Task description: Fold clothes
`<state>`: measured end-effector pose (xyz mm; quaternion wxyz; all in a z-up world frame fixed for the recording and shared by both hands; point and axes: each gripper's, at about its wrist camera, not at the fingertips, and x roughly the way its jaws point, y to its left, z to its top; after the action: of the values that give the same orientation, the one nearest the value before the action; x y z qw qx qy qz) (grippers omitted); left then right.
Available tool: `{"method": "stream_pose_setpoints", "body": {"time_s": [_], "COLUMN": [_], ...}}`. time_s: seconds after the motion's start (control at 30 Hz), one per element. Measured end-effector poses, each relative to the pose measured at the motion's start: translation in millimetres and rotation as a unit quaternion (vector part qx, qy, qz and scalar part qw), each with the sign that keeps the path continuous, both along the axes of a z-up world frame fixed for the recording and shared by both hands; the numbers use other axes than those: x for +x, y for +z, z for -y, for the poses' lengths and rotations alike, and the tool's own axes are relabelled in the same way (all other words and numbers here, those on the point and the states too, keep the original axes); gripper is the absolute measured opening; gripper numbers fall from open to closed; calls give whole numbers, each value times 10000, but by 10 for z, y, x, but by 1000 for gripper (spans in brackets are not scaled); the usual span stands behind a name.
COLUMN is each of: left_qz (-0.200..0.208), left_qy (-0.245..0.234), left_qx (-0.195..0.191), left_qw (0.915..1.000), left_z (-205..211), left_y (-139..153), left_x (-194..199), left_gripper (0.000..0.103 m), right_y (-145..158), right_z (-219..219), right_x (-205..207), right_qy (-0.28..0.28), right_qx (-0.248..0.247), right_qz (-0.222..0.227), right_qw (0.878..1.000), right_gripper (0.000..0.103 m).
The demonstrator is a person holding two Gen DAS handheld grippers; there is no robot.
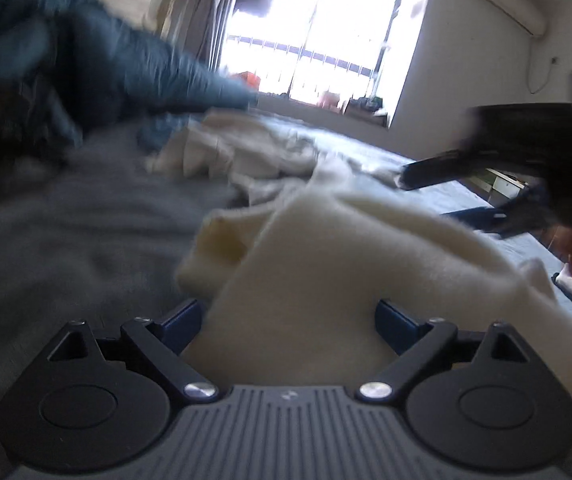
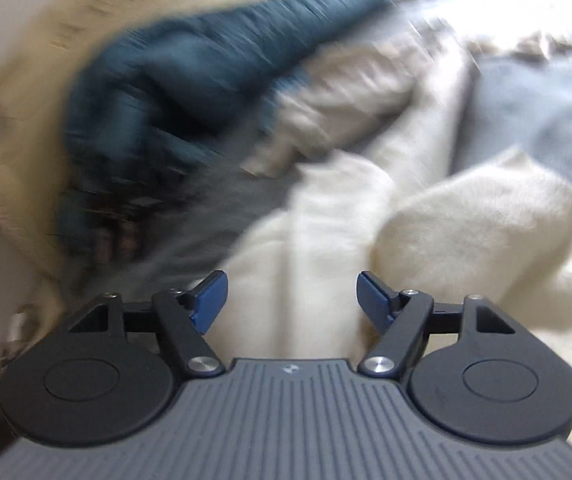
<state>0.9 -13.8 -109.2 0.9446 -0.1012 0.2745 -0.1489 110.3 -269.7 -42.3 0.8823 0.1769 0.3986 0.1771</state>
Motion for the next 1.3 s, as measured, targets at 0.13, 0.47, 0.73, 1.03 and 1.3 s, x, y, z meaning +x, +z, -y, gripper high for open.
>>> {"method": "stream_pose_setpoints", "body": {"time_s": [0.13,0.47,0.73,1.03,1.3], "left_qz": [-20,-19,-133,214,-225], "left_qy": [-79,-283,-225,-694,-1261], "left_qx": [99,-177,-578,-690,384], "left_qw": [9999,9994,9980,9950,9910], "left_z": [-37,-283,-603,-280,626], "left_y": [-77,-44,117,572,222], "left_x": [4,-256,-617,-735,-594], "left_gripper": [93,93,92,92,91], "right_y": [-335,-60,11,-752,-854], "right_z": [-151,-61,121,16,2], "right_x": [288,-521,-1880,-2475,-2704], "right_qy": [-48,13,466,405,416], "right_qx": [61,842,1033,789,613], "right_qz": [-630,454,1113,592,706], "right_qw": [9980,9954,9873,9943,9948], "right_gripper": [53,16,16,17,32]}}
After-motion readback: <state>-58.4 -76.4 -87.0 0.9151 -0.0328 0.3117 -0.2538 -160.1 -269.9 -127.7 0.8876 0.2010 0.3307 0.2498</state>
